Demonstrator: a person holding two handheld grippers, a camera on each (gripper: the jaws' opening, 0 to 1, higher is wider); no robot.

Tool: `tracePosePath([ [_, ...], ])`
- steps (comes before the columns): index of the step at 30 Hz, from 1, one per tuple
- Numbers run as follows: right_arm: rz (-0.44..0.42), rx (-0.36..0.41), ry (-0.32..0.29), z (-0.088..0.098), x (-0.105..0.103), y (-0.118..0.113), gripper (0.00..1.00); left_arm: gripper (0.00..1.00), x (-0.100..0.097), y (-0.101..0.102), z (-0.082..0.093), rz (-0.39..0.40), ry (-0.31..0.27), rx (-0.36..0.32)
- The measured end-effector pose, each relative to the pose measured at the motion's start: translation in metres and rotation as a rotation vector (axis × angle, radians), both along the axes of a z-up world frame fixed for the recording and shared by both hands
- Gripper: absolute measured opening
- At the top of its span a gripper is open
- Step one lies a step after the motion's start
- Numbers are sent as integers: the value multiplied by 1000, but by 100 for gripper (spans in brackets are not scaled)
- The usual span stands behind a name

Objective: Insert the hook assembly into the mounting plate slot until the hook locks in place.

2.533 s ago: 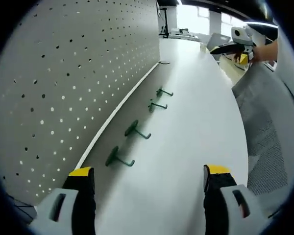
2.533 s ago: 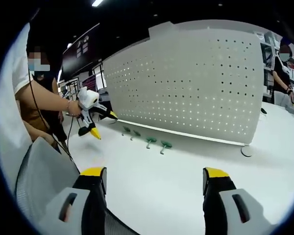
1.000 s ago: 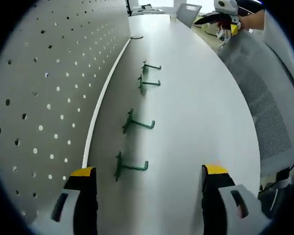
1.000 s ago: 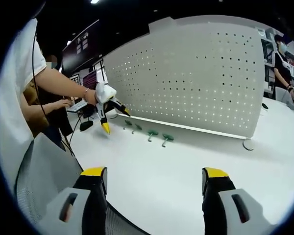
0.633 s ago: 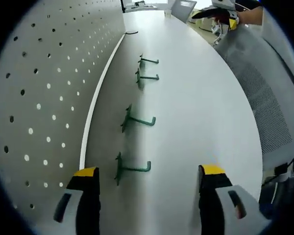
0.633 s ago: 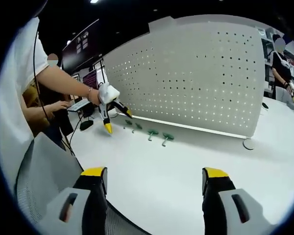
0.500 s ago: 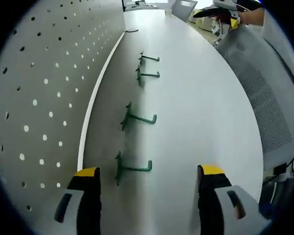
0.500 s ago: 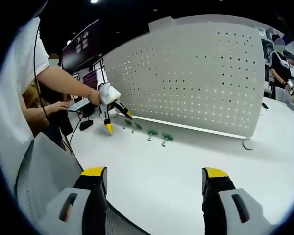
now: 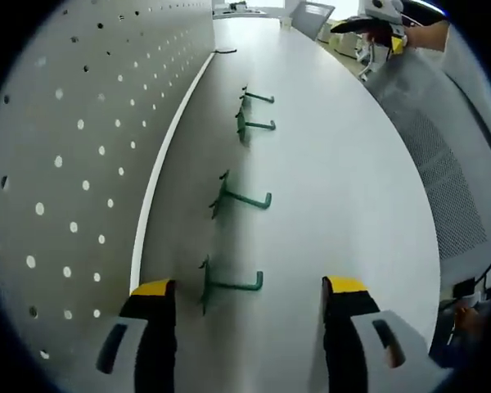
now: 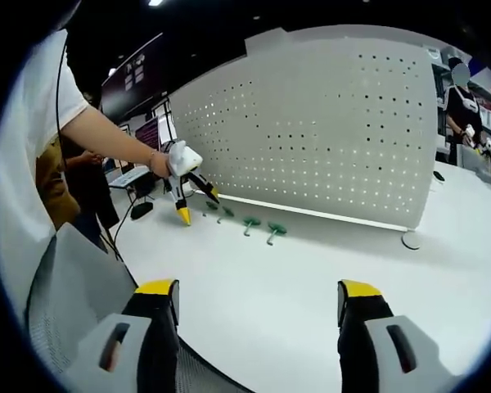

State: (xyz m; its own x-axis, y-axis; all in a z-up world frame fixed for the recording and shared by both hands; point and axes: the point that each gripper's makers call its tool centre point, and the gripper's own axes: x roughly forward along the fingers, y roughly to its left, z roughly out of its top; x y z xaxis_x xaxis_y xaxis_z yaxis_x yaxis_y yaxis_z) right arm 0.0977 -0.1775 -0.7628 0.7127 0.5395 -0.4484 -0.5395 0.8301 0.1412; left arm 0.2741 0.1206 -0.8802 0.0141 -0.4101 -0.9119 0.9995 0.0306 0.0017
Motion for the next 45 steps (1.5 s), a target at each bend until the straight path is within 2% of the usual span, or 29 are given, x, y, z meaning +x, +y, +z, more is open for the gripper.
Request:
tracePosePath([
  [9,5,-3,2,-1,0,0,76,68,6,1,1,12,-1,0],
  [23,1,1,-5,1,1,0,76,48,14,5,3,74,-5,0],
  [37,3,1,-9,2,2,1,76,34,18,5,4,119,-12,-14],
  [41,3,2,-9,2,2,1,76,27,20,7,4,133,-17,-11],
  [45,3,2,-10,2,2,0,76,26,20,6,4,137,-16,-7],
])
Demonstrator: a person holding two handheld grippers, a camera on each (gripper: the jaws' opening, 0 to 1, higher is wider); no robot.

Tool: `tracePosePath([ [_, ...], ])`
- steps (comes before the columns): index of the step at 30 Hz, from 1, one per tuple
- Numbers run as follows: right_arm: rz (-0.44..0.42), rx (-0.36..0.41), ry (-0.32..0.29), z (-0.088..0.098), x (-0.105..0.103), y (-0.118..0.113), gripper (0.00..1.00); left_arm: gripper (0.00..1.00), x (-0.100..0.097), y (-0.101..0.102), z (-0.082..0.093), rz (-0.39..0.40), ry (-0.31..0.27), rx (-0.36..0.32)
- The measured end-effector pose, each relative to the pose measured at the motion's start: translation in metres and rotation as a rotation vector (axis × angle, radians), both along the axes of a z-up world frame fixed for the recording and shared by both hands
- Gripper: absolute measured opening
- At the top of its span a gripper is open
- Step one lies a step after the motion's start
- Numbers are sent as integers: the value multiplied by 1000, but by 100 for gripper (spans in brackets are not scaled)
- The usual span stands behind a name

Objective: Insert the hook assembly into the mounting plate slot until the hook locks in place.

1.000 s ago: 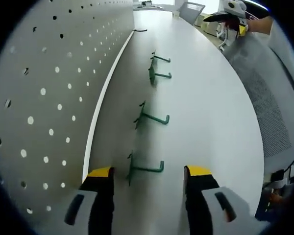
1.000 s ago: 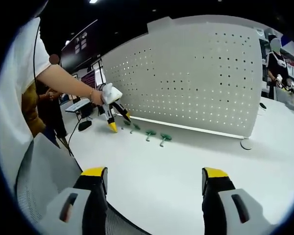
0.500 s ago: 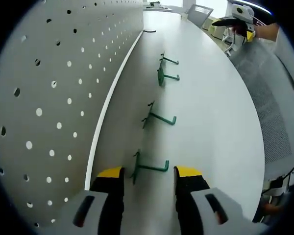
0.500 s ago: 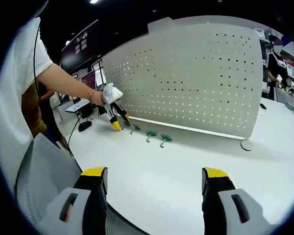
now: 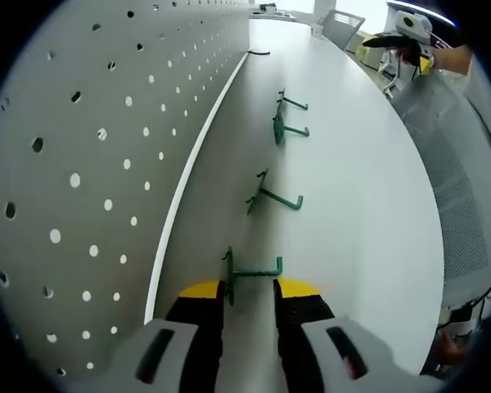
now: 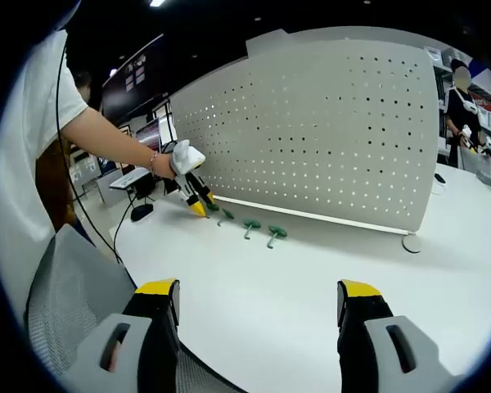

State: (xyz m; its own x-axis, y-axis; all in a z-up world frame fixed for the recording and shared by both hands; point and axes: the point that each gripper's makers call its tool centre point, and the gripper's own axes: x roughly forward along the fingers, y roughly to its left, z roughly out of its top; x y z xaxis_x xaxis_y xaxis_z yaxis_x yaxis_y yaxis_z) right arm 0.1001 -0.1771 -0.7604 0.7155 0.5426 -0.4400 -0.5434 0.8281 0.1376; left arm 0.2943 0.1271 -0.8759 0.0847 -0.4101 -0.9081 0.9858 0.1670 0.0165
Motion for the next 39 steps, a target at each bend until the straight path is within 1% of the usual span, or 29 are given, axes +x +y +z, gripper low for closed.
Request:
tracePosePath([
  [7,1,2,0,0,0,0,76,25,0,0,0,16,0,8],
  [16,5,3,1,0,-1,1,76,17,6,4,0,54,-7,24],
  [20,9,4,1,1,-1,2,76,16,6,5,0,44,-15,33],
  [27,12,4,3,0,0,3,76,13,9,6,0,53,-23,42],
  [29,13,2,4,-1,0,3,76,11,10,6,0,68,-23,44],
  [31,13,4,5,-1,0,3,77,9,12,7,0,74,-30,48],
  [34,15,2,6,-1,0,3,77,6,14,8,-1,54,-61,71],
  [39,10,0,8,-1,0,1,77,5,14,7,-1,53,-67,70],
])
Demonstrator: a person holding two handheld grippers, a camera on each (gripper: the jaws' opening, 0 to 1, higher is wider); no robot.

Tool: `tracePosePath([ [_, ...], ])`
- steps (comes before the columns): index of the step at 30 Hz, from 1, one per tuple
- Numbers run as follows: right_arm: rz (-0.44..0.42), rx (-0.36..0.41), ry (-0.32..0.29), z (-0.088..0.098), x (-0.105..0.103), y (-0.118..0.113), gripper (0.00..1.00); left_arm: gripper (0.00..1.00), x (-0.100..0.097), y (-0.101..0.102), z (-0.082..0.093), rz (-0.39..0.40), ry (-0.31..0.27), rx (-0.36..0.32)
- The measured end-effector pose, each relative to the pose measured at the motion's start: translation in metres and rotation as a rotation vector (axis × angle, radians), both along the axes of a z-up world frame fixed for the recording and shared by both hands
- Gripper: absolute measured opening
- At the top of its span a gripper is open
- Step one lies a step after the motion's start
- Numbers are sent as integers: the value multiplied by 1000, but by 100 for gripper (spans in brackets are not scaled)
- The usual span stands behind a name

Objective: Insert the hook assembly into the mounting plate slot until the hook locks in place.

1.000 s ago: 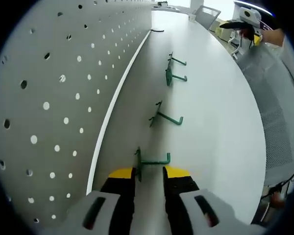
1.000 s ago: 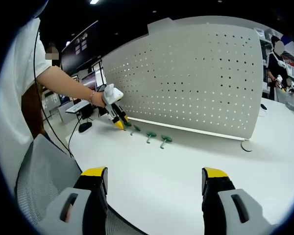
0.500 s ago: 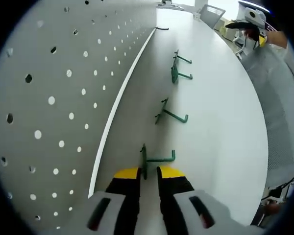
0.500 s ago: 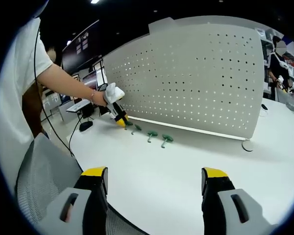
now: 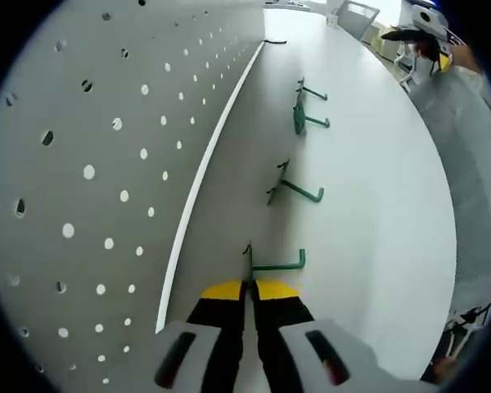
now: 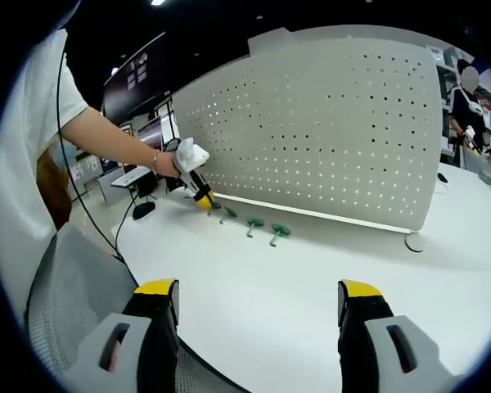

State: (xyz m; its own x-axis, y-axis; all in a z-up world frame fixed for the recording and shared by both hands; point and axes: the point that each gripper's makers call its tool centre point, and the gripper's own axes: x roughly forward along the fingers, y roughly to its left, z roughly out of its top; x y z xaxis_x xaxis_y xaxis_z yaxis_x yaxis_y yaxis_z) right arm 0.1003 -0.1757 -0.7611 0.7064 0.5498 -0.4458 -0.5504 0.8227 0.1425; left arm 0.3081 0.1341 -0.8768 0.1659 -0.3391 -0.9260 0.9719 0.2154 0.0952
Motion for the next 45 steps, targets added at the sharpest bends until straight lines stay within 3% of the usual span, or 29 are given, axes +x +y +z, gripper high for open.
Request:
tracePosePath([
  [17,0,-1,-5,2,1,-1,77,3,-1,0,1,3,-44,-26],
  [25,-15,14,-4,1,0,-4,77,2,-2,-2,9,43,-58,-117],
  [39,-40,49,-15,6,5,-5,77,2,-2,-23,47,152,-99,-330],
  [45,-61,82,-30,13,10,-6,77,2,-6,-32,62,180,-124,-385],
])
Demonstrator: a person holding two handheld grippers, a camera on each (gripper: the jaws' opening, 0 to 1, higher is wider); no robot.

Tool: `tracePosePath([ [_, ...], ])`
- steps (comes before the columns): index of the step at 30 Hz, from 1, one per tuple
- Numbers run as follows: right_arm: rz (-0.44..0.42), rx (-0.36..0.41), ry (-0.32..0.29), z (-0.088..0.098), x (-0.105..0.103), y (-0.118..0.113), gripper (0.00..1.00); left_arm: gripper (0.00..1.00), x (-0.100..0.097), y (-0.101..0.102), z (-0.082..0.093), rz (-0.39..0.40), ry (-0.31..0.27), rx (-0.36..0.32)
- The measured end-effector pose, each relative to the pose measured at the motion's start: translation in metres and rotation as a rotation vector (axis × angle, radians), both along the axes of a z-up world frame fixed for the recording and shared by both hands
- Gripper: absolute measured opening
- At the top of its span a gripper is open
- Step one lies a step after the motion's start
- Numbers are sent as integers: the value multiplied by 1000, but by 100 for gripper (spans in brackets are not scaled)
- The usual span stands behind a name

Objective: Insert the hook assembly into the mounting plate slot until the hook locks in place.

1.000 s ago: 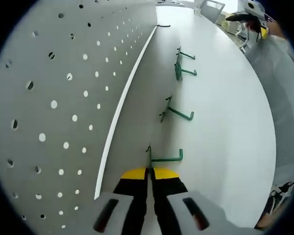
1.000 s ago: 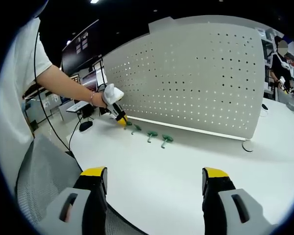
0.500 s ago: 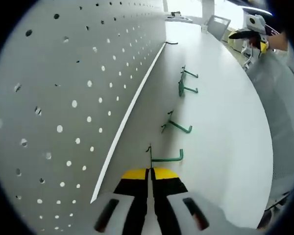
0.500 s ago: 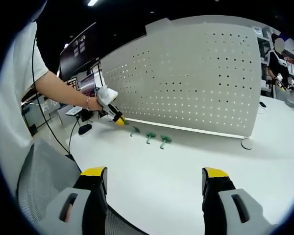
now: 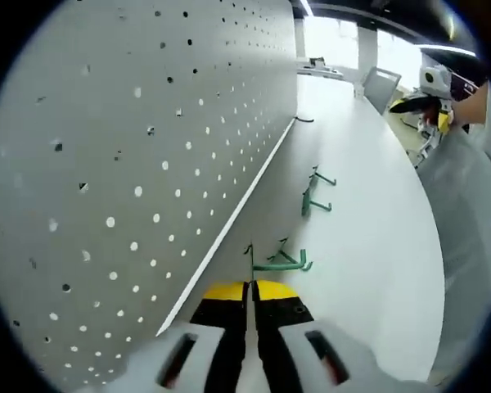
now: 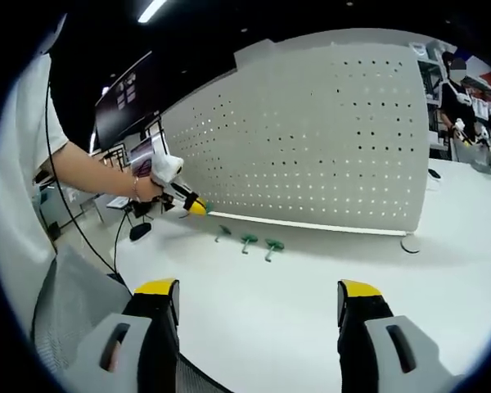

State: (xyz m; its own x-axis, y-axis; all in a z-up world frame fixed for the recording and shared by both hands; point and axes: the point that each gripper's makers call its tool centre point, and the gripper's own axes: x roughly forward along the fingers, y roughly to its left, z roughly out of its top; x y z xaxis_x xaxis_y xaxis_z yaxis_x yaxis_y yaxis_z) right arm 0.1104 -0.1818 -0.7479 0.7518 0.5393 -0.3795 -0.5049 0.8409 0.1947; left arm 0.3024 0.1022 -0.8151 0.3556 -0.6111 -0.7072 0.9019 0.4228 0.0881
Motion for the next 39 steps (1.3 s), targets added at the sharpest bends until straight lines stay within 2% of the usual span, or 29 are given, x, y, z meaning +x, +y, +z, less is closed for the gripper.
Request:
tracePosePath([
  [12,-6,25,-32,13,6,1,76,2,-9,-12,27,33,-54,-91],
  [19,0,29,-48,19,8,1,76,2,-22,-18,43,51,-79,-141],
  [20,0,31,-51,20,8,2,76,2,-23,-20,48,58,-85,-170],
  [31,10,51,-86,34,11,10,76,2,-41,-28,80,120,-138,-310],
  [39,21,58,-105,40,11,13,76,2,-54,-37,115,165,-196,-429],
])
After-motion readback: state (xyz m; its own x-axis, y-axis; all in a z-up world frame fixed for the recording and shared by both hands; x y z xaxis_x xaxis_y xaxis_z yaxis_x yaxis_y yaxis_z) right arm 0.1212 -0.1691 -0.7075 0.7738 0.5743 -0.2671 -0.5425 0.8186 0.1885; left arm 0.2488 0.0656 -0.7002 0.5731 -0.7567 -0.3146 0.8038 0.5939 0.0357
